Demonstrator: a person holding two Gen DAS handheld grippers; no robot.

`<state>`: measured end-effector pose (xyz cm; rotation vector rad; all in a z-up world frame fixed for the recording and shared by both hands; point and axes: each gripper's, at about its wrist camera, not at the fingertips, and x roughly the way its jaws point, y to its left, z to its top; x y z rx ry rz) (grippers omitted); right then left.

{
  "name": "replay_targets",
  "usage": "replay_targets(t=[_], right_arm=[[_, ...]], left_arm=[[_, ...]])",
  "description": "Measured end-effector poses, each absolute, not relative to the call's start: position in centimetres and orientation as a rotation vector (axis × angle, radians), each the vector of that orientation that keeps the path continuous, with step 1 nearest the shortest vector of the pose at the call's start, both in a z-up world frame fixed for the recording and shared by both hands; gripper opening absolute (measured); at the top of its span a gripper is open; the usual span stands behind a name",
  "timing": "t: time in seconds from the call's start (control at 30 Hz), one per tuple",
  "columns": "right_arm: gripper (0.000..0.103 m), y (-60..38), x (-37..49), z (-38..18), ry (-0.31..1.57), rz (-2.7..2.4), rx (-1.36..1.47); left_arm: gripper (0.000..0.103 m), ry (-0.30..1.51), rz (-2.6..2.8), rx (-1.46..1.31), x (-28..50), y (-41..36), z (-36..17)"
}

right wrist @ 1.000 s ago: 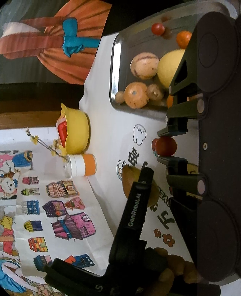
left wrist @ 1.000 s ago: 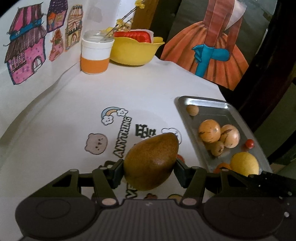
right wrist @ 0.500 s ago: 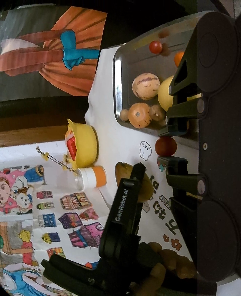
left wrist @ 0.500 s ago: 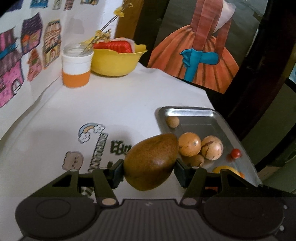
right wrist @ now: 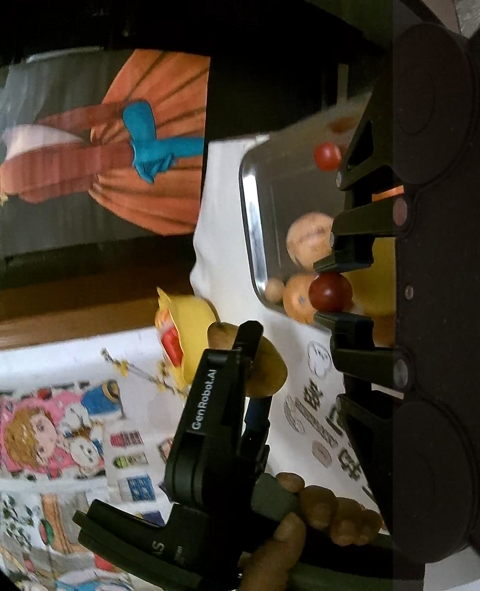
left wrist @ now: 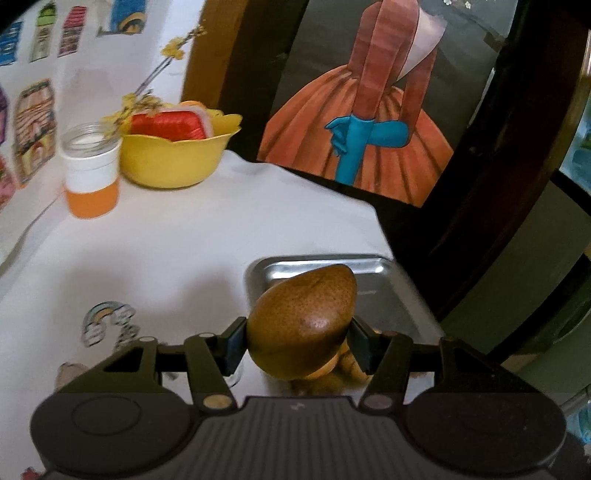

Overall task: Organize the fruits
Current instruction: 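Carry the pear with the left tool while the right tool carries the cherry tomato over the tray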

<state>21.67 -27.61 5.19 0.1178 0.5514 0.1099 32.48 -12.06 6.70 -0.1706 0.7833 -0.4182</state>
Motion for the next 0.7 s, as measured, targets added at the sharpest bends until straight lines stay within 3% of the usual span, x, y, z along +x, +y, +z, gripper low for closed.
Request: replay_targets(t=[0.7], right_arm=[[0.024,-36.3,25.8,2.8,0.547,-0.023,0.177]], left_arm=[[0.062,0.815,-0.459,-0.168,38.8,-20.7,2.3]])
